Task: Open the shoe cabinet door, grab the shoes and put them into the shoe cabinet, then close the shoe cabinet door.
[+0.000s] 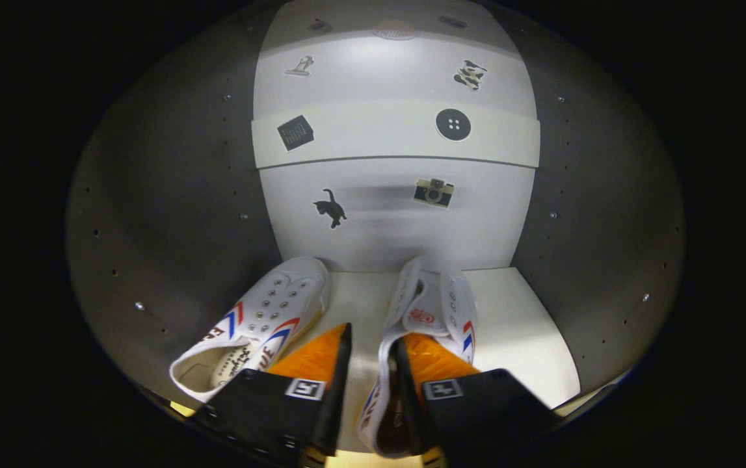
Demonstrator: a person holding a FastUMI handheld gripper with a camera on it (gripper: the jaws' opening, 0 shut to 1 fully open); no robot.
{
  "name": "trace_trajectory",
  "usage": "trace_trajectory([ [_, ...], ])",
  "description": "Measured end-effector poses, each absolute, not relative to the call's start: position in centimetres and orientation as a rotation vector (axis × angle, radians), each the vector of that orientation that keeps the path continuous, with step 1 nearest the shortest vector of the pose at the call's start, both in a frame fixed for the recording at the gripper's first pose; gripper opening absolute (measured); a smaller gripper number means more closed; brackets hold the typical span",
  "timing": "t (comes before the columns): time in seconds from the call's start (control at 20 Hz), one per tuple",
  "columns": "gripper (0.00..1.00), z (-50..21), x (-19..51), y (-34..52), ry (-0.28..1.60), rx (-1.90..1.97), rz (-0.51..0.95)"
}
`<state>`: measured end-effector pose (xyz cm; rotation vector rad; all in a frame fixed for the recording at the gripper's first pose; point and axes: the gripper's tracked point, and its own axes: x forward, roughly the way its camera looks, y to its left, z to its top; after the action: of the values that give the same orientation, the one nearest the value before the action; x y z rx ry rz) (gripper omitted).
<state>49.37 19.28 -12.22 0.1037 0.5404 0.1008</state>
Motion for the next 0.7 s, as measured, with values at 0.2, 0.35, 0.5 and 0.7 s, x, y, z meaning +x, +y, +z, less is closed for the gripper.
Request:
trace_trajectory([
  [0.2, 0.76, -10.9, 46.9, 19.3, 0.502, 0.066, 0.093],
  [0.35, 0.91, -9.4, 44.8, 18.9, 0.456, 0.017, 0.071],
  [0.5, 1.0, -7.2, 41.5, 19.0, 0.391, 0.005, 0.062],
  [0.7, 1.0, -3.7, 35.8, 19.4, 0.278, -0.024, 0.064],
])
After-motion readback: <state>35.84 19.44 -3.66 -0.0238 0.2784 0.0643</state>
